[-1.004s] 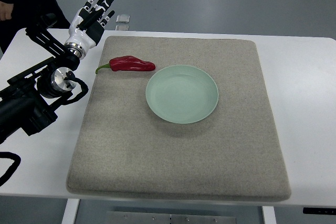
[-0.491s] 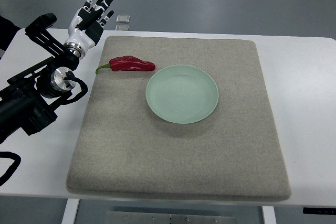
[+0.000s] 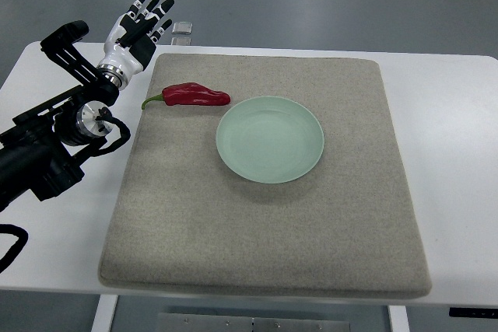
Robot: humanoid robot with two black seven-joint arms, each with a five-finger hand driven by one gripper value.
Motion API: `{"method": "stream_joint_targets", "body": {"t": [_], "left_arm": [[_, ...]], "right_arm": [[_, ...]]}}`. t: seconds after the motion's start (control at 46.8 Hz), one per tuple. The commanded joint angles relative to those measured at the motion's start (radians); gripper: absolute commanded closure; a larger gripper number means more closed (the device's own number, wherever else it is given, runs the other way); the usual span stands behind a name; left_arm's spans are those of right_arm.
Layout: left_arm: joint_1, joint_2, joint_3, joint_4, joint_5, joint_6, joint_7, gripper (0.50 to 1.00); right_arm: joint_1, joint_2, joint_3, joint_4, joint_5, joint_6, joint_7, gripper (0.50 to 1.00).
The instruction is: Place red pepper on plate with left hand
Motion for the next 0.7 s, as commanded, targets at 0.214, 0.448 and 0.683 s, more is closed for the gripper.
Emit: {"method": "stream_joint_targets", "body": {"t": [0.214, 0.448, 0.683], "left_arm": [[0.002, 0.000, 0.000, -0.001, 0.000, -0.057, 0.000, 0.506], [0.003, 0.000, 0.000, -0.001, 0.006, -0.059, 0.000, 0.506], [0.002, 0.000, 0.002, -0.001, 0.011, -0.059, 0.000, 0.506]], "right_arm": [[0.002, 0.000, 0.000, 0.001, 0.000, 0.000, 0.000, 0.568], [0.000, 0.000, 0.000, 0.000, 0.000, 0.000, 0.000, 0.568], [0.000, 0.000, 0.000, 0.000, 0.000, 0.000, 0.000, 0.568]]}}
